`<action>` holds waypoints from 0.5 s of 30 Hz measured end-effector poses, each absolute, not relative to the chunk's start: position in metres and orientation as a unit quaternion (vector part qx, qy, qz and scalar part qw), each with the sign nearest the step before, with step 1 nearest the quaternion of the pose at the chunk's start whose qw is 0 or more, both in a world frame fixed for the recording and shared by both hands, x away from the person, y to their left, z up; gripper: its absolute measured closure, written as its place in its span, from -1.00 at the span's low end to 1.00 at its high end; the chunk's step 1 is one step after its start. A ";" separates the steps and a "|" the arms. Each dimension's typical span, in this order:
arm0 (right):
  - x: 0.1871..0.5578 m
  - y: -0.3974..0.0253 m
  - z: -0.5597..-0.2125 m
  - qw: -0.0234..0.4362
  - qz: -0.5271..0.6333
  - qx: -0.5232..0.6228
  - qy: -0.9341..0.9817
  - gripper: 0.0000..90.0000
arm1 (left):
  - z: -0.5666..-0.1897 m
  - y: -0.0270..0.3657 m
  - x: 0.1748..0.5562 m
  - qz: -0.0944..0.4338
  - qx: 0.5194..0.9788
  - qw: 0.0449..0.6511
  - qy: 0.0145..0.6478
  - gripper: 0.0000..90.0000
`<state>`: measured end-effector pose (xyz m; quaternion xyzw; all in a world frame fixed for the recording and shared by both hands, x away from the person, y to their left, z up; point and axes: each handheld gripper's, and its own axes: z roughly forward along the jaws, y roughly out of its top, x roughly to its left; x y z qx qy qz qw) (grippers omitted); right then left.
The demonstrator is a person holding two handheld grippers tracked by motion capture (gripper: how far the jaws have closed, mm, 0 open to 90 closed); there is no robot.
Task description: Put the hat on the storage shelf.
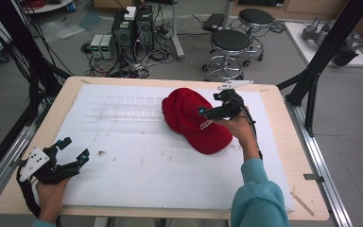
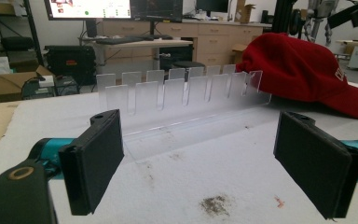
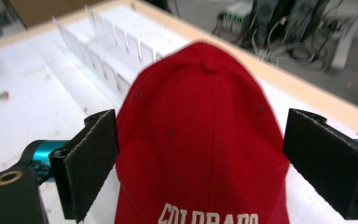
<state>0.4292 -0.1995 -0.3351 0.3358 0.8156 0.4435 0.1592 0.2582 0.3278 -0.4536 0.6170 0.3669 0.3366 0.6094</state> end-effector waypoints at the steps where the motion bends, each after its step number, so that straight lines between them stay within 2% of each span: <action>1: 0.432 -0.197 -0.337 0.159 0.433 0.334 0.822 -0.78 | -0.454 0.328 0.258 0.337 0.617 0.610 0.367 -0.64; 7: 0.444 -0.189 -0.352 0.138 0.407 0.350 0.833 -0.78 | -0.454 0.328 0.258 0.337 0.617 0.610 0.367 -0.64; 9: 0.445 -0.189 -0.353 0.134 0.405 0.349 0.834 -0.74 | -0.454 0.328 0.258 0.337 0.618 0.609 0.366 -0.64; 10: 0.446 -0.188 -0.354 0.127 0.400 0.348 0.838 -0.61 | -0.454 0.328 0.258 0.337 0.617 0.610 0.367 -0.64; 15: 0.449 -0.188 -0.358 0.126 0.396 0.358 0.836 -0.57 | -0.454 0.328 0.258 0.337 0.618 0.608 0.366 -0.64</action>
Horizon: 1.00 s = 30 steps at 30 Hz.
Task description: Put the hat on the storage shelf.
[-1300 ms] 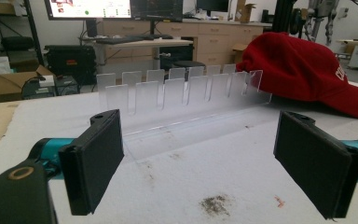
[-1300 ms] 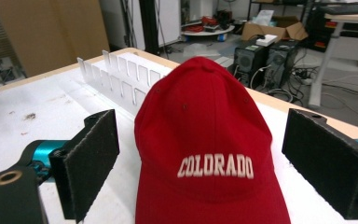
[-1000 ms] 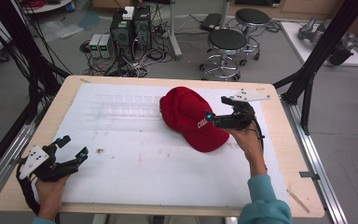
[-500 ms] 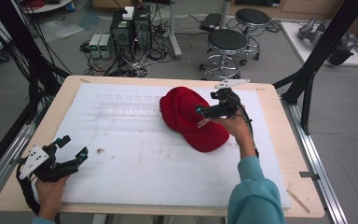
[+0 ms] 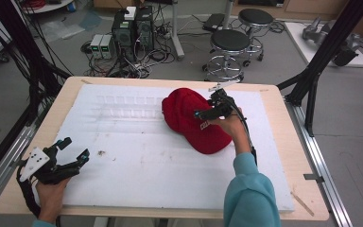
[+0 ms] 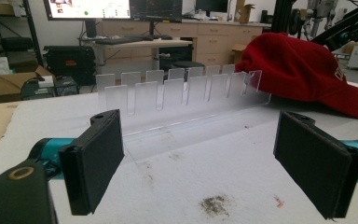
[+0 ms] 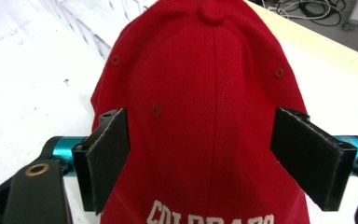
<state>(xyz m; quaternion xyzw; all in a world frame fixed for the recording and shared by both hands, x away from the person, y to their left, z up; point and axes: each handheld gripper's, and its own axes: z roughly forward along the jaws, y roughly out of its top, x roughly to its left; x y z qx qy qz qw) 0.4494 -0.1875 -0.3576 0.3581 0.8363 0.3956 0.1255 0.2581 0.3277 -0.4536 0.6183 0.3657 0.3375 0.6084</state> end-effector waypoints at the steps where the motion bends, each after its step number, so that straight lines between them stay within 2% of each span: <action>1: 0.450 -0.187 -0.358 0.123 0.396 0.360 0.836 -0.56 | -0.454 0.328 0.258 0.337 0.618 0.608 0.366 -0.64; 10: 0.457 -0.182 -0.363 0.106 0.364 0.360 0.853 -0.38 | -0.454 0.328 0.258 0.337 0.618 0.608 0.365 -0.64; 12: 0.458 -0.175 -0.361 0.112 0.340 0.348 0.866 -0.22 | -0.454 0.328 0.258 0.337 0.618 0.609 0.365 -0.64; 15: 0.459 -0.170 -0.360 0.113 0.338 0.346 0.868 -0.15 | -0.454 0.328 0.258 0.337 0.620 0.608 0.364 -0.64; 18: 0.459 -0.170 -0.361 0.110 0.331 0.355 0.867 0.01 | -0.454 0.328 0.258 0.338 0.620 0.607 0.364 -0.64; 27: 0.459 -0.169 -0.361 0.119 0.302 0.360 0.874 0.78 | -0.454 0.328 0.258 0.337 0.619 0.609 0.365 -0.64; 30: 0.458 -0.168 -0.361 0.122 0.300 0.362 0.874 0.83 | -0.454 0.328 0.258 0.337 0.618 0.609 0.366 -0.64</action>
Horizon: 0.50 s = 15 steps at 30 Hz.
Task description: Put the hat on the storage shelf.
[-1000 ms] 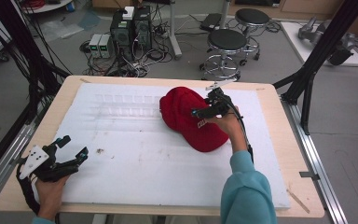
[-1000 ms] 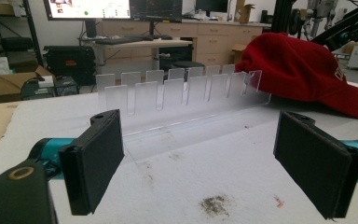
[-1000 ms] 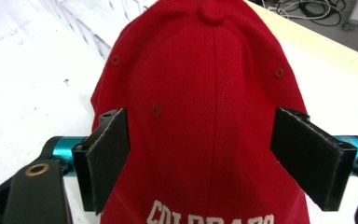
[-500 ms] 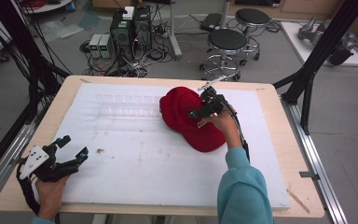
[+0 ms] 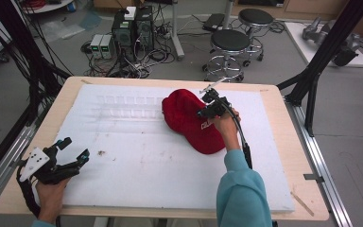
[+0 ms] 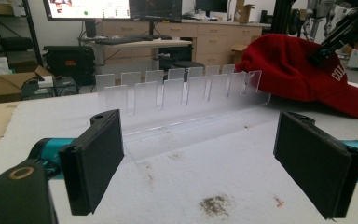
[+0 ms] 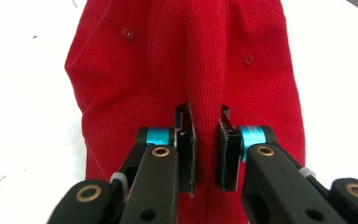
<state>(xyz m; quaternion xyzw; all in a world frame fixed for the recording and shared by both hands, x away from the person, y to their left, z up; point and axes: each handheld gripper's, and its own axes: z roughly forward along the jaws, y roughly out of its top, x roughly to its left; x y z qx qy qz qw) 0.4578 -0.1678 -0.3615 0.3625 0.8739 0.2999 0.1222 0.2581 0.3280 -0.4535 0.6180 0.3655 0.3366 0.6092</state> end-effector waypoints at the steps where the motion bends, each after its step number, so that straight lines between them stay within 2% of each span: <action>1: 0.458 -0.168 -0.361 0.124 0.302 0.361 0.873 0.84 | -0.454 0.328 0.258 0.337 0.617 0.610 0.367 -0.64; 15: 0.446 -0.176 -0.346 0.148 0.357 0.350 0.853 0.85 | -0.453 0.329 0.258 0.337 0.616 0.608 0.372 -0.65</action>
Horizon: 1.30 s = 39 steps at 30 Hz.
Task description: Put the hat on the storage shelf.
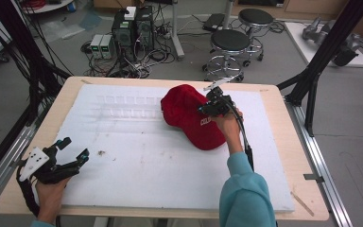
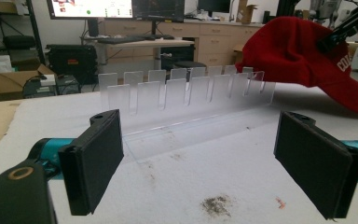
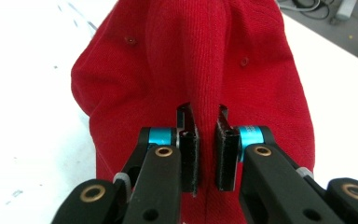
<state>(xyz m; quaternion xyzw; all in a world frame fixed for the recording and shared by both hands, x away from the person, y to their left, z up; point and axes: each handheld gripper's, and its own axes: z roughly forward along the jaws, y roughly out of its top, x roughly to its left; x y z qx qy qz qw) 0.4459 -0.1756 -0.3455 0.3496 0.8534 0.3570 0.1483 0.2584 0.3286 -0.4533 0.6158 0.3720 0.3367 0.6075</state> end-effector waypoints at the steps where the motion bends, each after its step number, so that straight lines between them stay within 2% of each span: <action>1: 0.444 -0.177 -0.343 0.150 0.361 0.347 0.852 0.85 | -0.453 0.329 0.259 0.337 0.615 0.608 0.373 -0.65; 12: 0.412 -0.189 -0.309 0.189 0.436 0.323 0.818 0.85 | -0.450 0.332 0.259 0.335 0.622 0.595 0.382 -0.65; 18: 0.396 -0.192 -0.295 0.188 0.485 0.307 0.797 0.85 | -0.442 0.329 0.259 0.315 0.627 0.602 0.381 -0.65; 29: 0.378 -0.177 -0.284 0.180 0.532 0.260 0.786 0.85 | -0.409 0.299 0.250 0.252 0.677 0.598 0.347 -0.65; 32: 0.373 -0.170 -0.281 0.173 0.546 0.245 0.782 0.85 | -0.399 0.288 0.251 0.247 0.700 0.577 0.342 -0.65; 39: 0.362 -0.151 -0.279 0.158 0.564 0.222 0.780 0.85 | -0.378 0.257 0.253 0.221 0.712 0.588 0.312 -0.65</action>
